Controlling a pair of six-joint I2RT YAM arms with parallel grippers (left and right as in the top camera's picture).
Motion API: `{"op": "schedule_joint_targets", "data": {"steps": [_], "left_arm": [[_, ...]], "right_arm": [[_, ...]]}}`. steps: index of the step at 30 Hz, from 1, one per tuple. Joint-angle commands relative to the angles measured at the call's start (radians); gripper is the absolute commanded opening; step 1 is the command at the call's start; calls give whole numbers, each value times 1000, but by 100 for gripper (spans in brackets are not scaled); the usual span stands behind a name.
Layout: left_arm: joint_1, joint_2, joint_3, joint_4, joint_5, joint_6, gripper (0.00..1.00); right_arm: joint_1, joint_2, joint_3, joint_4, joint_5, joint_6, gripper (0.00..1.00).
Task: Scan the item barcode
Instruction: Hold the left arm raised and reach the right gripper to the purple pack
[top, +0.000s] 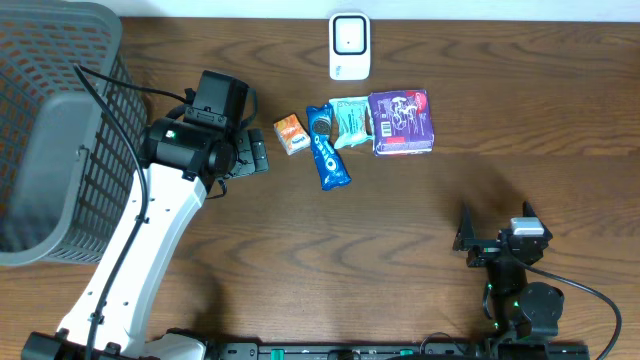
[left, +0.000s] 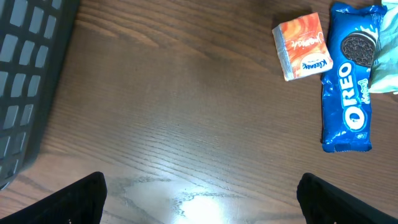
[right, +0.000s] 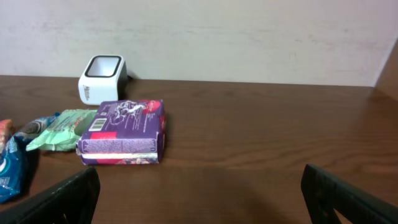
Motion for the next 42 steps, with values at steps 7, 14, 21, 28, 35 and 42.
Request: {"op": "schedule_joint_targets", "data": {"steps": [7, 14, 21, 28, 35, 42], "left_arm": [[3, -1, 1, -5, -9, -5, 98], [3, -1, 1, -5, -9, -5, 98], [3, -1, 1, -5, -9, -5, 98], [3, -1, 1, -5, -9, -5, 98], [3, -1, 1, -5, -9, -5, 98], [3, -1, 1, -5, -9, -5, 98]], "right_arm": [[6, -6, -2, -4, -3, 14, 99], [6, -6, -2, 59, -82, 101, 99], [5, -2, 0, 298, -366, 416, 99], [-57, 561, 460, -7, -300, 167, 99], [-83, 1295, 1172, -581, -484, -61, 99], [-79, 1664, 1327, -542, -502, 11, 78]]}}
